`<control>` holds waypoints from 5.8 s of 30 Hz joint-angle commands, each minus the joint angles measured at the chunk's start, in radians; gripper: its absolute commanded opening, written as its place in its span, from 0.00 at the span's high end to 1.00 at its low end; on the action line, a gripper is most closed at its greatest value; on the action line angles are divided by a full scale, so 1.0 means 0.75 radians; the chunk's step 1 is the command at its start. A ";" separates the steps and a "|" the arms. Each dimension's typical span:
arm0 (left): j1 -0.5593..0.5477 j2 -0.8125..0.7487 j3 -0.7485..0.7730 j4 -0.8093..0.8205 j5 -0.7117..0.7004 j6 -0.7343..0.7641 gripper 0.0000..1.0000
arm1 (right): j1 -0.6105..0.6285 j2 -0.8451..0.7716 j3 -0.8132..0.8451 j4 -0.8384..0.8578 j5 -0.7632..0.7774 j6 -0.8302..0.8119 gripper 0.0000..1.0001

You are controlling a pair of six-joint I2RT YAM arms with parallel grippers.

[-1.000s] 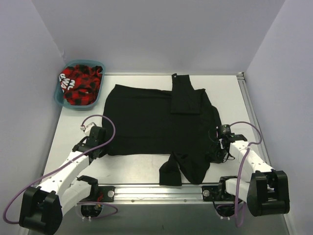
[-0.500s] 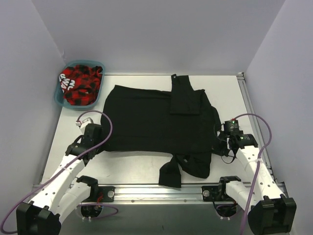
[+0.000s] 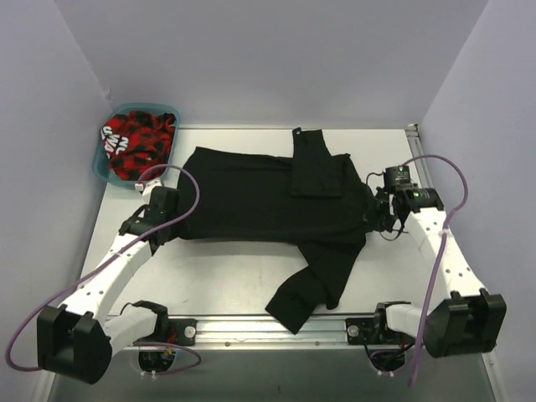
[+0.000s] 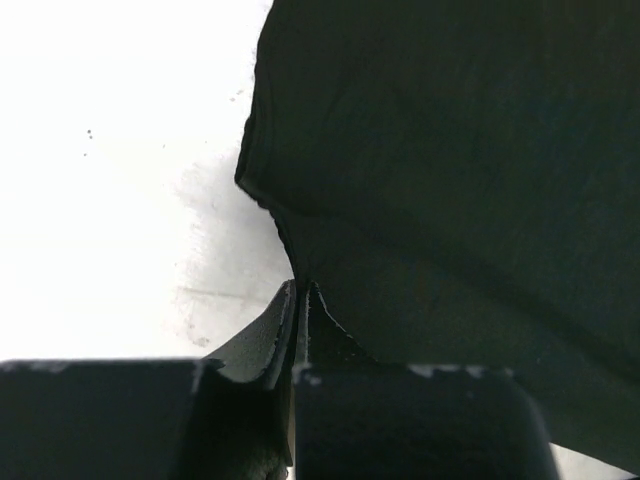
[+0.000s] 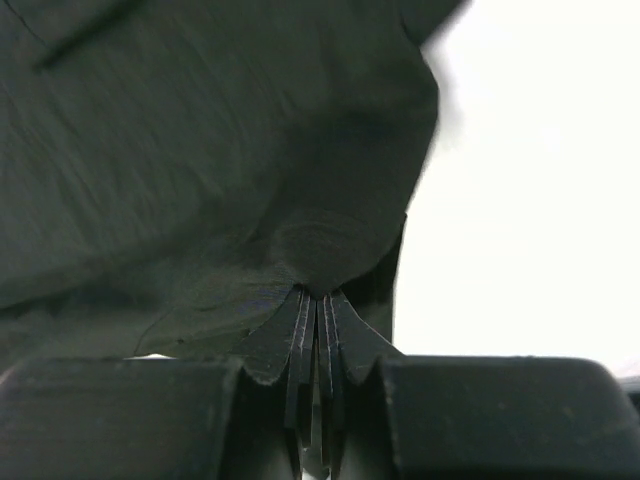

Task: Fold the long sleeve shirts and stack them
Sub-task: Fold the shirt

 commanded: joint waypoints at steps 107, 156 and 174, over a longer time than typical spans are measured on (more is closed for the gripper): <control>-1.429 0.933 0.410 0.270 0.028 0.538 0.44 | 0.470 -0.381 -0.477 0.151 0.081 0.032 0.13; -0.344 0.894 1.130 0.587 1.227 -0.063 1.00 | 0.474 -0.226 -0.311 0.408 0.006 -0.291 0.14; -0.240 0.914 0.967 0.596 1.184 -0.041 1.00 | 0.310 0.574 0.232 0.705 0.190 -0.439 0.50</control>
